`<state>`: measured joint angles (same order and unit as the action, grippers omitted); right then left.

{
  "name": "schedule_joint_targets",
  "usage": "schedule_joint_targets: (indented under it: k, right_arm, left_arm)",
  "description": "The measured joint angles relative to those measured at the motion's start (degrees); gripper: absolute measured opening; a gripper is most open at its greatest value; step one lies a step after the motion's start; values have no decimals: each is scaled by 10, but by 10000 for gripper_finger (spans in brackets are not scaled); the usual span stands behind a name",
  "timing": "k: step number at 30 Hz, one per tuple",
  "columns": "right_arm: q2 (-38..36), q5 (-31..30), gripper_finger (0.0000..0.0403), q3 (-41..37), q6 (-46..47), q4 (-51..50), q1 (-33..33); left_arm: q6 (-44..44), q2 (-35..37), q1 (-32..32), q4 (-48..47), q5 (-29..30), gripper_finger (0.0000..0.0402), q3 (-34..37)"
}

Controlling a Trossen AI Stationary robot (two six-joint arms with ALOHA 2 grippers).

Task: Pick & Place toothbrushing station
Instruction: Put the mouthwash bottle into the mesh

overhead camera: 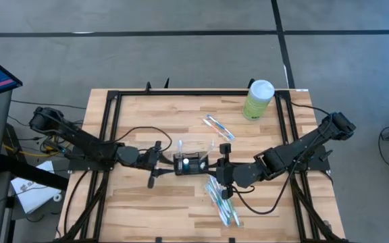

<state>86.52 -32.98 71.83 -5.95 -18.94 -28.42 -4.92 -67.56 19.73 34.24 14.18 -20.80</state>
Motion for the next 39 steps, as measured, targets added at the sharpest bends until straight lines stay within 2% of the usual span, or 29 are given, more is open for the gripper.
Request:
schedule_joint_targets:
  k: [8,14,22,30,33,39]
  right_arm:
    - [0,0,54,0,0,1,0]
    - [0,0,54,0,0,6,0]
    - [0,0,54,0,0,6,0]
    - [0,0,54,0,5,6,0]
    - [0,0,54,0,5,6,0]
    - [0,0,54,0,5,5,0]
  left_arm:
    - [-13,29,45,1,9,112,51]
    - [-10,31,47,1,37,112,74]
    - [2,33,47,0,39,112,76]
    - [-18,33,46,-57,80,112,76]
    - [-19,34,46,-51,80,112,75]
    - [-47,34,46,-57,86,139,75]
